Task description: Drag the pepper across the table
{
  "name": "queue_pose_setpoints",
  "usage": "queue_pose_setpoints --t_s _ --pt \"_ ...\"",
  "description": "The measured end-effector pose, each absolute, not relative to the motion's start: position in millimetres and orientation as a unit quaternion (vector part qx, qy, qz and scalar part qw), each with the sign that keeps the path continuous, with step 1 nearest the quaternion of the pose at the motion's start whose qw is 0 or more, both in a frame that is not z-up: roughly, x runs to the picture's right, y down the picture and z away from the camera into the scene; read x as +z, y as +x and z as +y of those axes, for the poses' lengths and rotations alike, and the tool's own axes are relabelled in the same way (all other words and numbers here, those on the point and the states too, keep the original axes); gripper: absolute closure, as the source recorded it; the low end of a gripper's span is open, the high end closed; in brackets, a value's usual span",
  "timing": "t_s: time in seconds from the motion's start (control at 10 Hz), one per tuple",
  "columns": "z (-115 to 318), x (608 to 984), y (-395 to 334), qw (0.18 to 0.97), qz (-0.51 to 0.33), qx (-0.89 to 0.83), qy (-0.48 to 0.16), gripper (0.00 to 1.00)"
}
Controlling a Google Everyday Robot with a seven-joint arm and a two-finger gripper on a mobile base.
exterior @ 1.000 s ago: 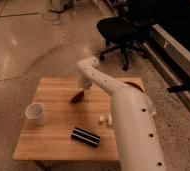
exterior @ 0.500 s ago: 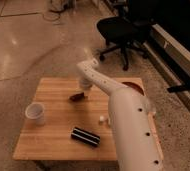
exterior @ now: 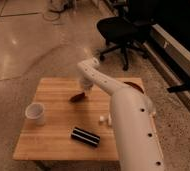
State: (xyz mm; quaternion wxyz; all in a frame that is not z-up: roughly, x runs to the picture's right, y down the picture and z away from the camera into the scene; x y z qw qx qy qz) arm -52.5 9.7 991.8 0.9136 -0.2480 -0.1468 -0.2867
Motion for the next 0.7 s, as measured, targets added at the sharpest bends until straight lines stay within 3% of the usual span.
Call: queue_pose_setpoints --t_s 0.7 --pt "-33.7 1012.1 -18.1 0.940 -0.111 -0.236 -0.220 0.96"
